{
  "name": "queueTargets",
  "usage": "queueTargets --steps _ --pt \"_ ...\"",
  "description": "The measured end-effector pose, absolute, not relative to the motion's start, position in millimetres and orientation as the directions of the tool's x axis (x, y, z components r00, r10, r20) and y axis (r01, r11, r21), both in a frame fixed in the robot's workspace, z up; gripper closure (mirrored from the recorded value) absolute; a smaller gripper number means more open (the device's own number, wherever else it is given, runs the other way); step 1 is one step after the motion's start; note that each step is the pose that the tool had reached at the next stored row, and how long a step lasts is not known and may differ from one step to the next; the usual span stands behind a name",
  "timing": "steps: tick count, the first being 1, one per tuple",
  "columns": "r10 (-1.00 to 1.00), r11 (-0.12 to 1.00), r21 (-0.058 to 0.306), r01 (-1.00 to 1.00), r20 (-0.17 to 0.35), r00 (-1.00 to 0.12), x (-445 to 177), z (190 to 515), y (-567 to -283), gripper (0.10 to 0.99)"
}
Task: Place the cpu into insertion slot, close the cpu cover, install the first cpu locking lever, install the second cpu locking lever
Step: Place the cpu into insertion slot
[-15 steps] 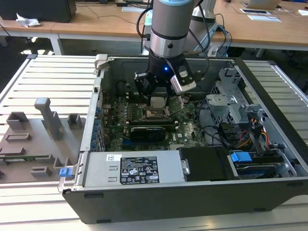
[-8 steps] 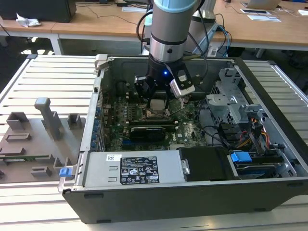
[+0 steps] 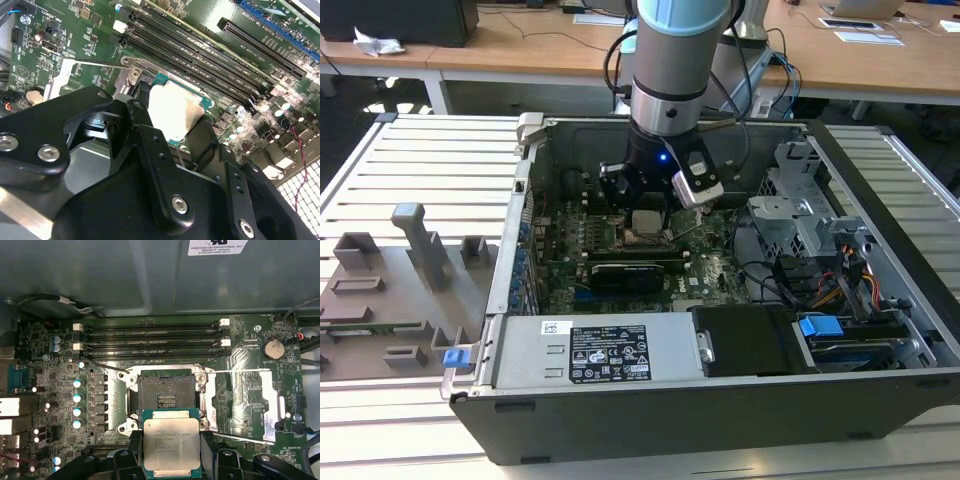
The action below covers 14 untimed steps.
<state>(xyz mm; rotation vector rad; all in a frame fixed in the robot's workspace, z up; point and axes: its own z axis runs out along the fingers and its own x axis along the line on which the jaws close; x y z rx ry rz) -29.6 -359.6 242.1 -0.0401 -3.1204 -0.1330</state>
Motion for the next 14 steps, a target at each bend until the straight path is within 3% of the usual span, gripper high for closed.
queueTargets --steps 14 --pt "0.025 0.996 0.085 0.026 0.019 -1.0 -29.7 231.6 -359.6 0.541"
